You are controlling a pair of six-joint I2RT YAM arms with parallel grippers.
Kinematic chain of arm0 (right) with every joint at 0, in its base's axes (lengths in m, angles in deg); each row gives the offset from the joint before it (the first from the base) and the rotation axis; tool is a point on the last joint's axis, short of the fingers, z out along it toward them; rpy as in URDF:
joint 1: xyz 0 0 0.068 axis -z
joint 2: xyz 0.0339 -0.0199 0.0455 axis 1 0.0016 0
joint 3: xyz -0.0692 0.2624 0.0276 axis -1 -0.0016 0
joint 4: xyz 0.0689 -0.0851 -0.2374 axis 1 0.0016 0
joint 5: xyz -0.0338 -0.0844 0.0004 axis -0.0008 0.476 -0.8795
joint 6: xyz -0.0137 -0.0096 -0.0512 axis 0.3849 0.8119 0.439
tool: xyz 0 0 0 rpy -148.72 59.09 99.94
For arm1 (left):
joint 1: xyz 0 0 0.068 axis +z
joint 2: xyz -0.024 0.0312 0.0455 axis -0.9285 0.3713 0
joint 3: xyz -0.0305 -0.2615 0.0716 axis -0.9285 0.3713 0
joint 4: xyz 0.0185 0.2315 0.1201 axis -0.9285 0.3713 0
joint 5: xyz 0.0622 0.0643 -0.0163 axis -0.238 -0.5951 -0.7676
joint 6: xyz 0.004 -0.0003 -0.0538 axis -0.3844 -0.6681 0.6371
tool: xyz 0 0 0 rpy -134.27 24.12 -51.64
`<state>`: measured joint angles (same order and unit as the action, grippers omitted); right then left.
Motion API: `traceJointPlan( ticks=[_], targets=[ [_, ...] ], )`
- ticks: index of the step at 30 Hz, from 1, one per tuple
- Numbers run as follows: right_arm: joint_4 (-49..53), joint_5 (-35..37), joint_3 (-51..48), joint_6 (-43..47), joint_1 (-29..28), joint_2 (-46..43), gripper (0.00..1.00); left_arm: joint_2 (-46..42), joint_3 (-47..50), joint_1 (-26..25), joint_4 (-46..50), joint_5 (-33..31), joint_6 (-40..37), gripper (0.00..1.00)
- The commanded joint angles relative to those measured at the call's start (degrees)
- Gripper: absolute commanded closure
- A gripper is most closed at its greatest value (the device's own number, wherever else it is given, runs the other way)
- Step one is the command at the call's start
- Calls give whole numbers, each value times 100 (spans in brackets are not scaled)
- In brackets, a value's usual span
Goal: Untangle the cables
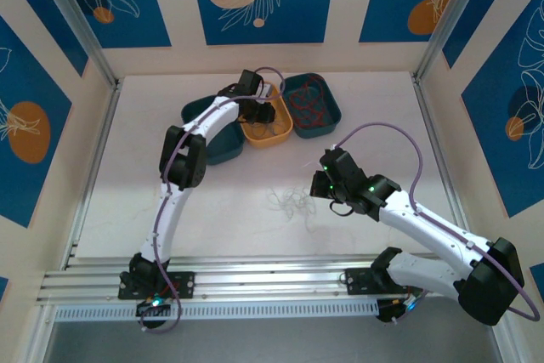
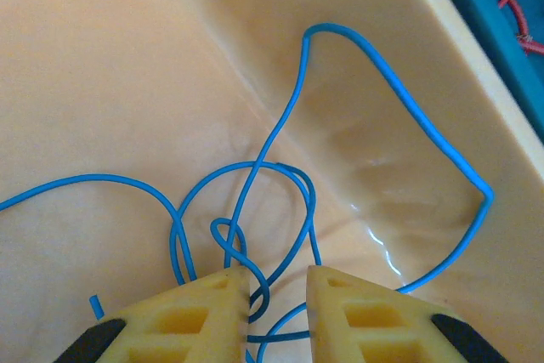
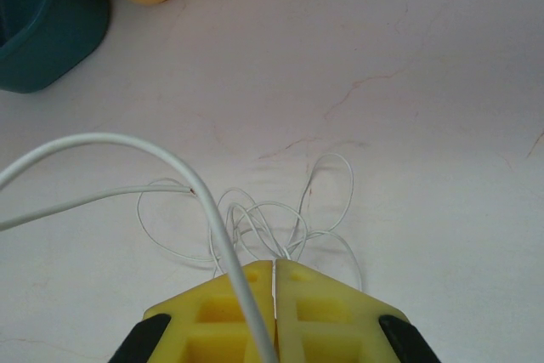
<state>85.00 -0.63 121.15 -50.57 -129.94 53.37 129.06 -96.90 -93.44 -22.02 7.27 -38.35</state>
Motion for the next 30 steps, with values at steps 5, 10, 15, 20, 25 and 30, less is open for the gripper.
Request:
traceJointPlan(
  ticks=[5, 10, 15, 20, 25, 30],
  targets=[
    [9, 24, 178, -16, 35, -125, 99, -241, 29, 1, 46, 233, -20, 73],
    [113, -6, 342, 67, 0, -154, 99, -767, 95, -4, -151, 248, 50, 68],
    [260, -12, 616, 158, -65, -195, 100, -1655, 611, -19, -488, 190, 131, 66],
    [347, -36, 931, 289, -166, -239, 100, -2666, 1629, -10, -909, -2, 155, 60],
    [457, -108, 1352, 494, -287, -189, 100, -3801, 3003, -12, -1649, -33, 326, 44],
    [579, -150, 1881, 759, -413, -78, 100, -4979, 4582, -16, -2550, 156, 470, 9]
  ],
)
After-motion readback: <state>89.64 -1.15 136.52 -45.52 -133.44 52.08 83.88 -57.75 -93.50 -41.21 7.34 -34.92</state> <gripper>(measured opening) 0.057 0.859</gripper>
